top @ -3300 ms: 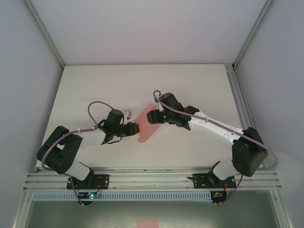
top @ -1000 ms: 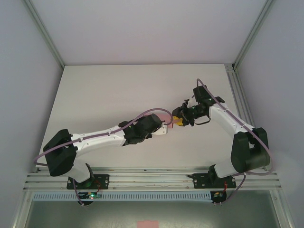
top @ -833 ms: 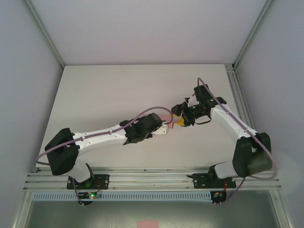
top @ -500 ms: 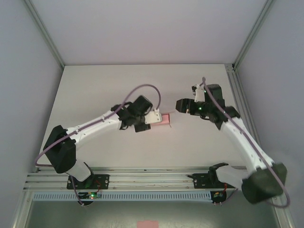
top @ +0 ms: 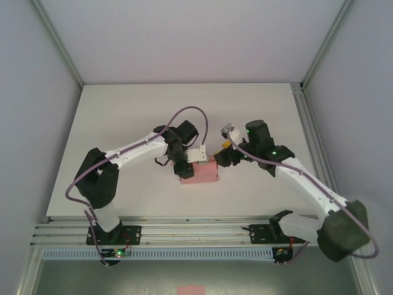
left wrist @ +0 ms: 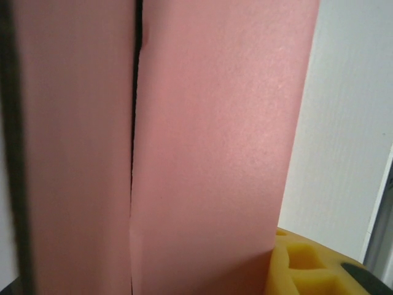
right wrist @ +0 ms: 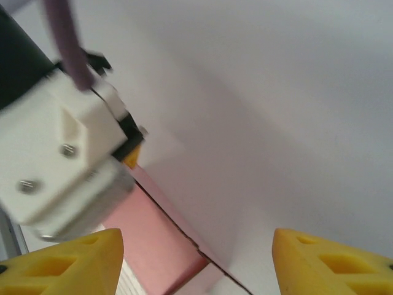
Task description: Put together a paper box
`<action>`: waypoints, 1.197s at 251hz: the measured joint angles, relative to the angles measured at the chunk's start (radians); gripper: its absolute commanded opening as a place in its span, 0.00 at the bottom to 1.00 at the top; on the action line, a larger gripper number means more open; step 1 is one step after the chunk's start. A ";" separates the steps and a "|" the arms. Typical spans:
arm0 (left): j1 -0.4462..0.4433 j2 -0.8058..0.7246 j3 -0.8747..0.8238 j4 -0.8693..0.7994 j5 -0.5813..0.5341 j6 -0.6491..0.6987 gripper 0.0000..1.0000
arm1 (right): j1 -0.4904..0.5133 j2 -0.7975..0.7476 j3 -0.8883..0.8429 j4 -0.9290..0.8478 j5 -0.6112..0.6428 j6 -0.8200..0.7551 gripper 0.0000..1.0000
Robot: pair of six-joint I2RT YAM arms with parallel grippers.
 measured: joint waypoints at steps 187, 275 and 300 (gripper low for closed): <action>-0.001 0.003 0.006 -0.003 -0.040 -0.043 0.41 | 0.064 0.138 0.117 -0.206 0.097 -0.006 0.00; -0.001 0.008 0.027 0.003 -0.082 -0.132 0.42 | 0.111 0.117 0.066 -0.053 0.203 0.426 0.00; -0.002 0.019 0.028 0.001 -0.096 -0.155 0.42 | 0.121 0.114 0.015 0.042 0.214 0.568 0.00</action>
